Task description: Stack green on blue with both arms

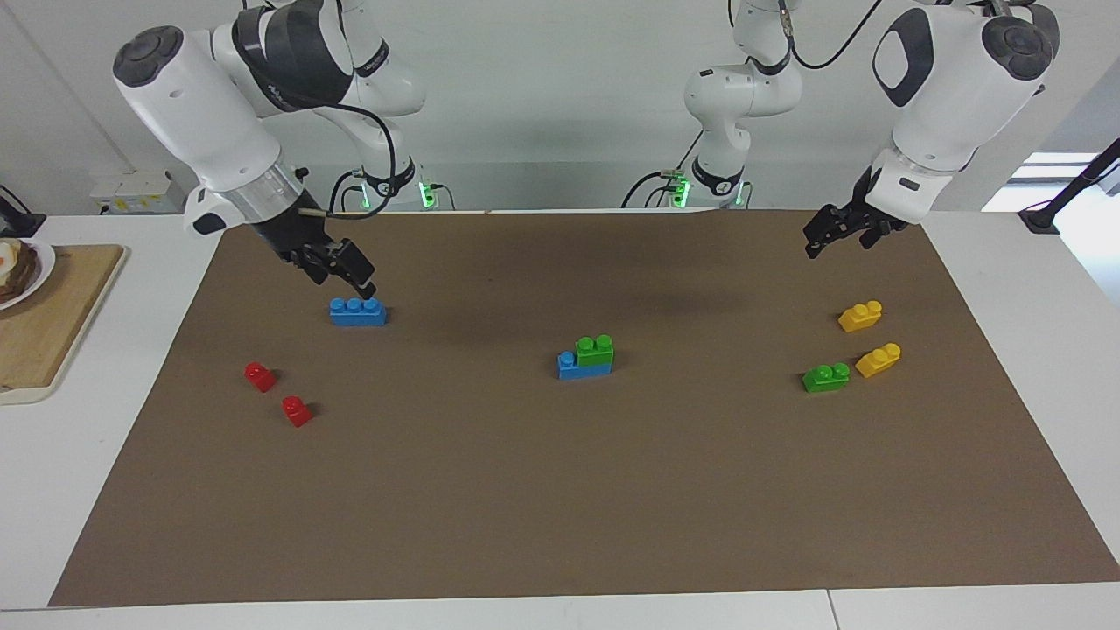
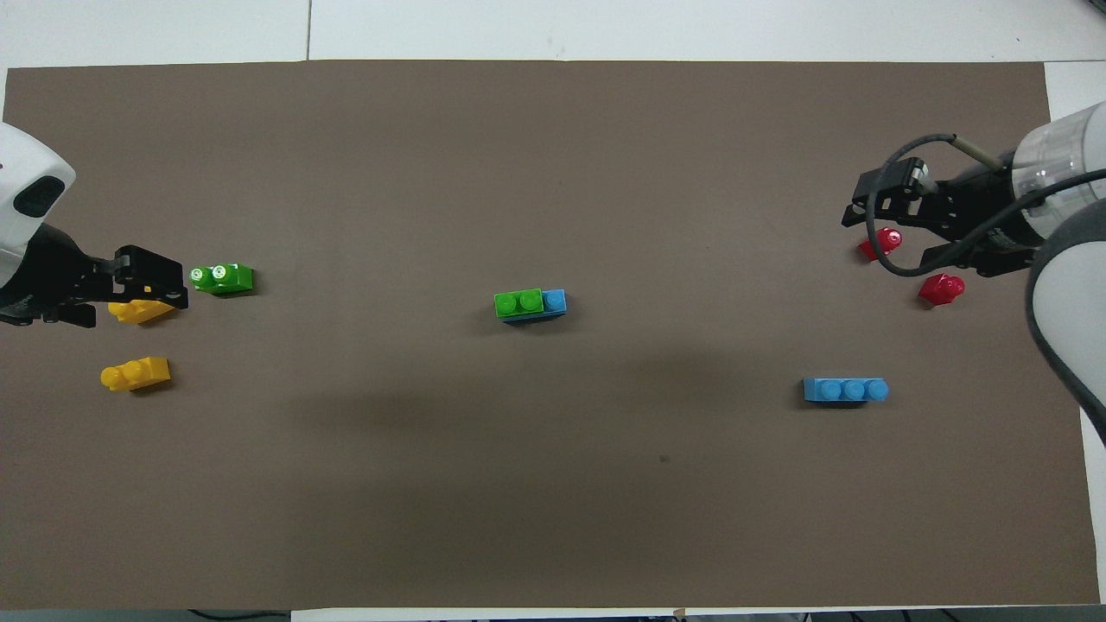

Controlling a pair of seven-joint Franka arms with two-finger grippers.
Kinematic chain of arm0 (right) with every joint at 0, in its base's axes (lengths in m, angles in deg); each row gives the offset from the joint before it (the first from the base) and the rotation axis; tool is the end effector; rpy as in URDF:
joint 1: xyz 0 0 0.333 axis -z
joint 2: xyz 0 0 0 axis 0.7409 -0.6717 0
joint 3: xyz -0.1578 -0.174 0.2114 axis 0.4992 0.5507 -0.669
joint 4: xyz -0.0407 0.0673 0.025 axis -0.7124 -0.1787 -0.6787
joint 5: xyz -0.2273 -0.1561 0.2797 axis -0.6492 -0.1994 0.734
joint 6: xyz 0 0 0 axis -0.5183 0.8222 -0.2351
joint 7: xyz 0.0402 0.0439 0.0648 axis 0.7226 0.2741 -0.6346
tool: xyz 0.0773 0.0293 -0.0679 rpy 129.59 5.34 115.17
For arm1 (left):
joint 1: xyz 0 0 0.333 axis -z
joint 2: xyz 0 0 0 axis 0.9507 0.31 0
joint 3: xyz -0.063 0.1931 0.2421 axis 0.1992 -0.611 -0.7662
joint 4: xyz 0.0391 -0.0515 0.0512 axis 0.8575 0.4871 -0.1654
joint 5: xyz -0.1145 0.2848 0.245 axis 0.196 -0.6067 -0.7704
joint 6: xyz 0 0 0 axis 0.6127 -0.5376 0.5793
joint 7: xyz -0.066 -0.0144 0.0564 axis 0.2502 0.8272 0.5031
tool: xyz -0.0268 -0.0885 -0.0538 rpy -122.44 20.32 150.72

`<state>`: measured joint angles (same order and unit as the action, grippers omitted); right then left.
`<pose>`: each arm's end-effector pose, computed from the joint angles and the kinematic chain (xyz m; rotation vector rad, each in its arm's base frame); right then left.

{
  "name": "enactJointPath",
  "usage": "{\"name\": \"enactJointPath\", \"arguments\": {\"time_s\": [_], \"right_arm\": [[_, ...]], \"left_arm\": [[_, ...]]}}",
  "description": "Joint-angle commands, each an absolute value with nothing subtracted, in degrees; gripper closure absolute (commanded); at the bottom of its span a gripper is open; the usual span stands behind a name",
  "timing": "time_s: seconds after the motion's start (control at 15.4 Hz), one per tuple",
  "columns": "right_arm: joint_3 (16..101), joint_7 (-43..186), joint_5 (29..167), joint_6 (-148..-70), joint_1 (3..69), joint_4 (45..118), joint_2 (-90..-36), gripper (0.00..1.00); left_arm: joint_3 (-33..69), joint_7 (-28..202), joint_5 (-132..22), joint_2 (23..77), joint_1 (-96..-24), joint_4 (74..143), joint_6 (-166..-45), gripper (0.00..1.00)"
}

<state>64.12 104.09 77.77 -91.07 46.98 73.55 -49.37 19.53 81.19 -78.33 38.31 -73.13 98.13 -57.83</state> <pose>0.5720 0.0425 0.5782 -2.8975 0.6086 0.0101 0.5390 -0.0365 0.5716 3.1119 0.1714 -0.1735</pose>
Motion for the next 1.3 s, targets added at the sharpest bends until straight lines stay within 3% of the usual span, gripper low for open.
{"name": "enactJointPath", "arguments": {"time_s": [0.0,0.46,0.59,1.24], "right_arm": [[63.6,96.3,73.4,-89.2,48.0,74.0,-46.2,0.0],[63.7,81.8,70.1,-84.2,51.0,73.9,-44.5,0.0],[63.6,81.9,69.1,-83.6,50.7,73.9,-44.4,0.0],[63.5,82.1,66.8,-83.7,50.4,74.0,-44.3,0.0]], "left_arm": [[20.9,79.9,-78.5,37.0,-74.2,100.2,-60.2,0.0],[21.2,70.6,-79.5,37.9,-75.4,98.9,-61.1,0.0],[21.2,70.6,-79.3,39.6,-75.3,95.0,-58.0,0.0],[21.2,70.9,-79.4,39.1,-75.4,94.9,-57.8,0.0]]}}
